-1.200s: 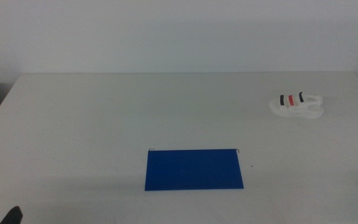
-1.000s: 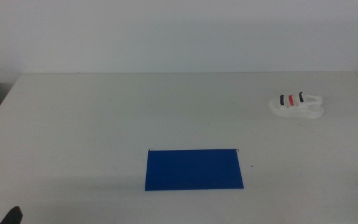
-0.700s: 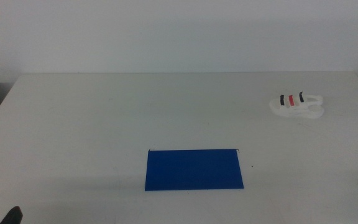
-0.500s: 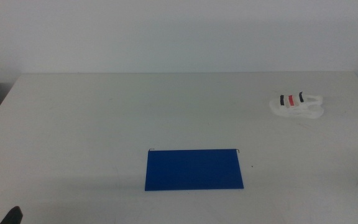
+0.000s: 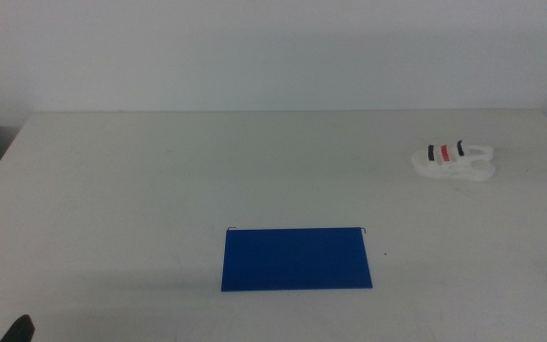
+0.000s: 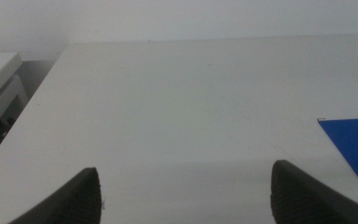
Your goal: Use one arm to grab the shoe from the table and place it on the mat.
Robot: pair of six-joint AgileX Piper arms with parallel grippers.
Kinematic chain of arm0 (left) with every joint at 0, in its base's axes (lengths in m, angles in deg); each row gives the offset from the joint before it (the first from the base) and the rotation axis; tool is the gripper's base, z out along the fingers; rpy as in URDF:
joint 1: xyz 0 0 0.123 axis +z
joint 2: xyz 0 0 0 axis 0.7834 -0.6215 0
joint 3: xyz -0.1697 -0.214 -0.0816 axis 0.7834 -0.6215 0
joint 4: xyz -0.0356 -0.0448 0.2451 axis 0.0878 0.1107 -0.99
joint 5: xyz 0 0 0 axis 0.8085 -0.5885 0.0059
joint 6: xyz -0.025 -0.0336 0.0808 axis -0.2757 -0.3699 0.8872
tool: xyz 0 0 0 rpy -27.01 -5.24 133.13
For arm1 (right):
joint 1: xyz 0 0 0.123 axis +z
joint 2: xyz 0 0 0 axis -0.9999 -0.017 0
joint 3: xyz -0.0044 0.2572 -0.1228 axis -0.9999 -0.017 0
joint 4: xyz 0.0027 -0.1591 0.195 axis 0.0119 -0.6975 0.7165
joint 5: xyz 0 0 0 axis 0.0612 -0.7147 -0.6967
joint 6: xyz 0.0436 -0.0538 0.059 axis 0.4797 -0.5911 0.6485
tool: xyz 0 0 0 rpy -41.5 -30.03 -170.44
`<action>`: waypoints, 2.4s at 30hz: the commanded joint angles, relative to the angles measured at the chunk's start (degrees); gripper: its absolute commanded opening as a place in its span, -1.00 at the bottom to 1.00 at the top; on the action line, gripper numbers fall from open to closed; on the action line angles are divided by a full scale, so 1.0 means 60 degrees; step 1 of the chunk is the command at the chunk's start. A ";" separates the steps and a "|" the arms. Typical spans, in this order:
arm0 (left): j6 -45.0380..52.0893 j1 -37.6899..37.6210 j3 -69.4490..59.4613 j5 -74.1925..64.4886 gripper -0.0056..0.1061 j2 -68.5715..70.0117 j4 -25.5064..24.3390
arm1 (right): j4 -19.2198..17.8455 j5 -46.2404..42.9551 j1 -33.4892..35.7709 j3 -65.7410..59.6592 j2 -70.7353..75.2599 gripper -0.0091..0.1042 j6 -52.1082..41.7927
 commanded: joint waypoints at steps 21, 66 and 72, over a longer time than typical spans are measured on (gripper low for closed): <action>-0.0048 -0.0045 -0.0067 0.0768 0.78 0.0133 0.0072 | 0.0484 0.5668 -0.0015 1.2227 -1.0806 0.25 -0.5161; -0.0048 -0.0045 -0.0067 0.0768 0.78 0.0133 0.0072 | 0.2039 0.3869 -0.0118 1.0424 -1.1405 0.78 -1.1947; -0.0048 -0.0045 -0.0067 0.0768 0.78 0.0133 0.0072 | 0.1879 0.3099 -0.0207 1.0325 -1.1749 0.78 -1.1942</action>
